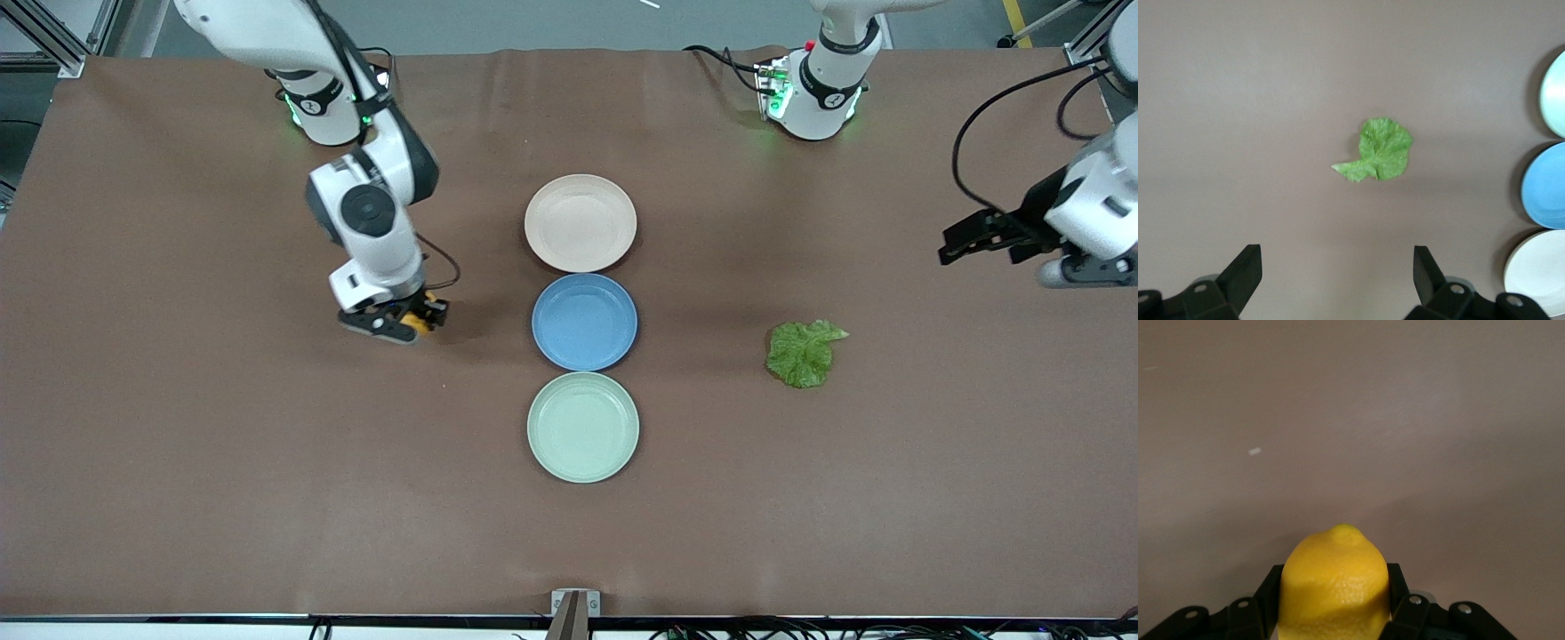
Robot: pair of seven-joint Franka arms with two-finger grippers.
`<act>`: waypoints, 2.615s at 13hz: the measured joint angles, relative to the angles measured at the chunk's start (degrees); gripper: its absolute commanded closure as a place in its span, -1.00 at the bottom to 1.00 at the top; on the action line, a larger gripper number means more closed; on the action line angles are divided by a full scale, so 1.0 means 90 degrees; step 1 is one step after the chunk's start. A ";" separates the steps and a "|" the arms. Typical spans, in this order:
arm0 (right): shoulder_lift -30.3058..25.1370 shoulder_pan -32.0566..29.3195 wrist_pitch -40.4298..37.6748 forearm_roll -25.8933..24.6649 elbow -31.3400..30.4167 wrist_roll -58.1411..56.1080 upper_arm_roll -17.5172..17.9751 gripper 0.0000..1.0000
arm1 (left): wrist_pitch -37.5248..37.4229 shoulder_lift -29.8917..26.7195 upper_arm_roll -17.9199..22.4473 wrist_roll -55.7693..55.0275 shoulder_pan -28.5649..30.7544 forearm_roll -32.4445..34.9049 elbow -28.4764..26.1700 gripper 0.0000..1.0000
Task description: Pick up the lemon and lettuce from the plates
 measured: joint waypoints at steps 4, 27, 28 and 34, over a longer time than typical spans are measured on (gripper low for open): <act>0.0003 -0.0666 0.0062 0.0007 -0.0271 -0.0918 0.0008 1.00 | -0.0273 0.0014 0.0018 0.0000 0.0001 0.0008 0.0612 -1.00; 0.0165 -0.1450 -0.0525 0.0011 0.0191 -0.2072 0.0034 -1.00 | -0.0495 0.0212 -0.0035 0.0221 -0.0013 0.0275 0.1044 -1.00; 0.0051 -0.1506 -0.1133 0.0040 0.0539 -0.2356 0.0034 -1.00 | -0.0562 0.0208 -0.0042 0.0219 -0.0015 0.0275 0.1048 -1.00; -0.0156 -0.2613 -0.3875 0.0515 0.2640 -0.5036 0.0012 -1.00 | -0.0653 0.0209 -0.0027 0.0219 -0.0007 0.0275 0.1051 -1.00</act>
